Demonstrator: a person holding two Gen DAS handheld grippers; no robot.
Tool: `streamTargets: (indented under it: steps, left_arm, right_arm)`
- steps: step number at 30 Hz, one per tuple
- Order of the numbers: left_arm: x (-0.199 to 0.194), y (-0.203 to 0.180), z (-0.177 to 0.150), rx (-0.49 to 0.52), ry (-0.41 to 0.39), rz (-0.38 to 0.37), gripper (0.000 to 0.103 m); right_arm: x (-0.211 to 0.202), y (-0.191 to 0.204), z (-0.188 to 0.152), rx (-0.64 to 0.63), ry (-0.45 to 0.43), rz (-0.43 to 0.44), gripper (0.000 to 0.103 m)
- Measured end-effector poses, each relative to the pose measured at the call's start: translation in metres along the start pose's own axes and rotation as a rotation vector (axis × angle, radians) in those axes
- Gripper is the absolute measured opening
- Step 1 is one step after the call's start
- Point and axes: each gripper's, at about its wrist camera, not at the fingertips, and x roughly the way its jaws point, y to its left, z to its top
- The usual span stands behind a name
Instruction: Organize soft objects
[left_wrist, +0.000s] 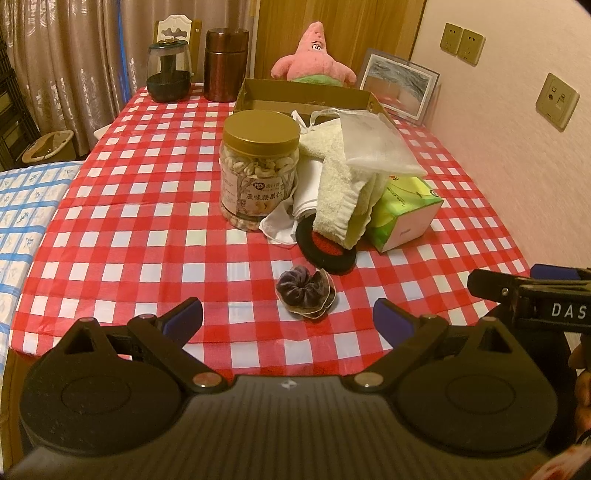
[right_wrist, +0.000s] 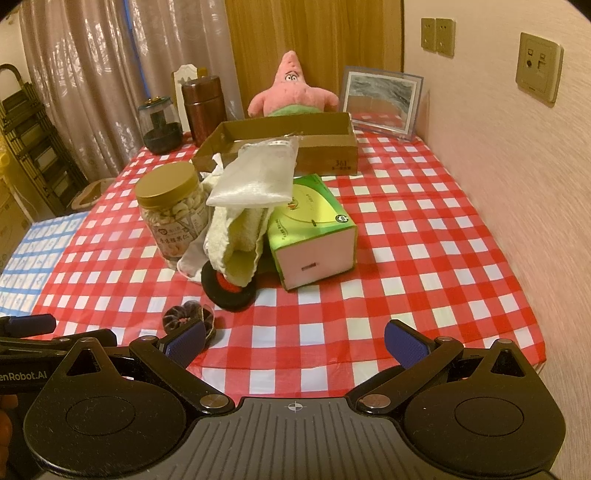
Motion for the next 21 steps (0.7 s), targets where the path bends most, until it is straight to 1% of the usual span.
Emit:
streamTargets:
  steps: [21]
  left_arm:
    - [0.0009,-0.0016,0.0004,0.0,0.003,0.004,0.098]
  right_arm:
    - [0.0017,-0.0009,-0.0002,0.0,0.003,0.001,0.103]
